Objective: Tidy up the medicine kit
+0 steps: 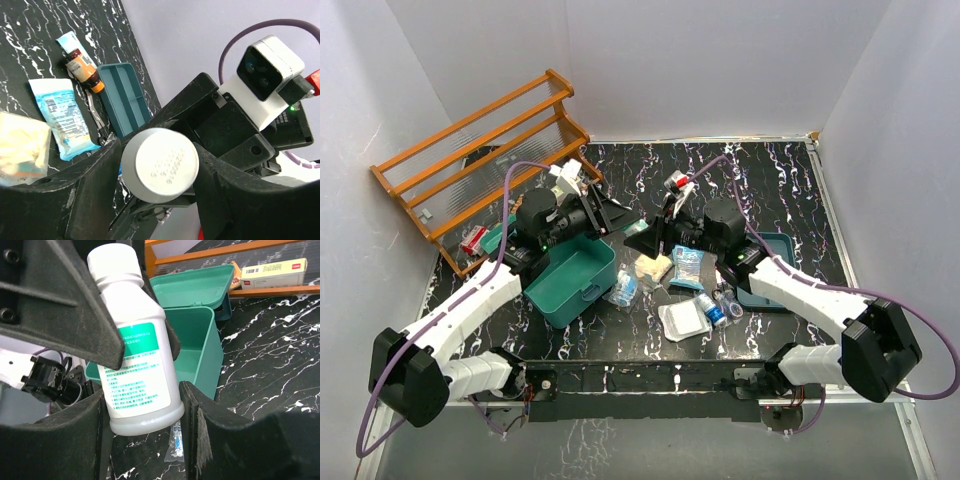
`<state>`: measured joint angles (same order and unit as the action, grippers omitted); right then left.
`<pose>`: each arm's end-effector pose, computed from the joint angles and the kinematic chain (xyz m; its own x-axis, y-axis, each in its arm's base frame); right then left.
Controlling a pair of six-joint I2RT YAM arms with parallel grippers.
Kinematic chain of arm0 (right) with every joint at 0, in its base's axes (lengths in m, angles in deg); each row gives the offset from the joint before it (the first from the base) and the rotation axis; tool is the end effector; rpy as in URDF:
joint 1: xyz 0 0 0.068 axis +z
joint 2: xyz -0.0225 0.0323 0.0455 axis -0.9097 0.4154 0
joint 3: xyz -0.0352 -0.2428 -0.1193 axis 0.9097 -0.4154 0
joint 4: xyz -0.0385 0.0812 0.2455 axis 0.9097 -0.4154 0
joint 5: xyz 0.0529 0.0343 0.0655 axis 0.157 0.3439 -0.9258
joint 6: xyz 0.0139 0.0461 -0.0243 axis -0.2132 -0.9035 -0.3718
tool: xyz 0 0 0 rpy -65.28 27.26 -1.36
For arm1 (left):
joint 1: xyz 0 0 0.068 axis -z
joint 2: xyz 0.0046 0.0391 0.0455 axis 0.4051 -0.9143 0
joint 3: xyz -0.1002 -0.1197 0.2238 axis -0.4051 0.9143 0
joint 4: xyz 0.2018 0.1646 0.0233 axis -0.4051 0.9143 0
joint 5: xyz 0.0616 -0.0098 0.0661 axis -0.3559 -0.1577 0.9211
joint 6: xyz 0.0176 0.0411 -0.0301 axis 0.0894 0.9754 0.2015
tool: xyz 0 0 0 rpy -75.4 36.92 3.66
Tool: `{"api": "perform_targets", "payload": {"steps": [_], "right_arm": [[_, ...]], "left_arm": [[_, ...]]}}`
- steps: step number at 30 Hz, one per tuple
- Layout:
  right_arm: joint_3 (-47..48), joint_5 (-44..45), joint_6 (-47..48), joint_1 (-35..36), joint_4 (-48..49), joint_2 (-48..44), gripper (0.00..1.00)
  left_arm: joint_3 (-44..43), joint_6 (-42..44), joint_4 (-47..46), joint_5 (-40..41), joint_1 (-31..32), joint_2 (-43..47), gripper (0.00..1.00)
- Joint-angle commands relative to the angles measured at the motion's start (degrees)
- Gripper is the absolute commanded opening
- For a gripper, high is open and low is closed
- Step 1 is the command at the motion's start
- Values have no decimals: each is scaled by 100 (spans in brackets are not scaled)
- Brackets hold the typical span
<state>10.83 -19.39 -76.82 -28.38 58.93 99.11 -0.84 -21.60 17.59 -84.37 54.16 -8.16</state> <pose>0.2212 0.1893 0.3014 -0.4156 0.0689 -0.9069 -0.8232 0.3954 0.4074 0.2265 -0.1501 0.3424 -0.6859 -0.4438 -0.5768 0.4629 0.3455 -0.8163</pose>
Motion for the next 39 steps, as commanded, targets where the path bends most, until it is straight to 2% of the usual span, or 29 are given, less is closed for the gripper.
{"api": "perform_targets", "payload": {"steps": [1,5,12,15,19,21,26,30,33,39], "right_arm": [[263,492,-439,24,477,60,34],[296,542,-560,40,449,143,35],[272,347,-435,66,421,174,46],[169,296,-351,66,398,97,55],[11,368,-132,65,231,-94,74],[-74,590,-78,70,88,-193,77],[173,1095,-214,67,-1069,-81,74],[374,958,-664,74,-1783,538,63],[309,851,-963,227,-1625,1024,47],[524,1238,-1197,593,-1524,1888,37]], "left_arm": [[121,-27,-261,155,12,214,59],[257,-42,-288,131,15,263,61],[245,108,-68,315,7,266,41],[153,264,118,480,11,254,38],[122,424,383,897,11,341,37],[91,560,585,1219,6,419,37],[-155,1053,1858,2456,11,703,37],[-218,1214,2995,3434,-10,876,37],[-114,1217,3413,3699,-17,968,37],[171,1091,3583,3680,-55,950,37]]}}
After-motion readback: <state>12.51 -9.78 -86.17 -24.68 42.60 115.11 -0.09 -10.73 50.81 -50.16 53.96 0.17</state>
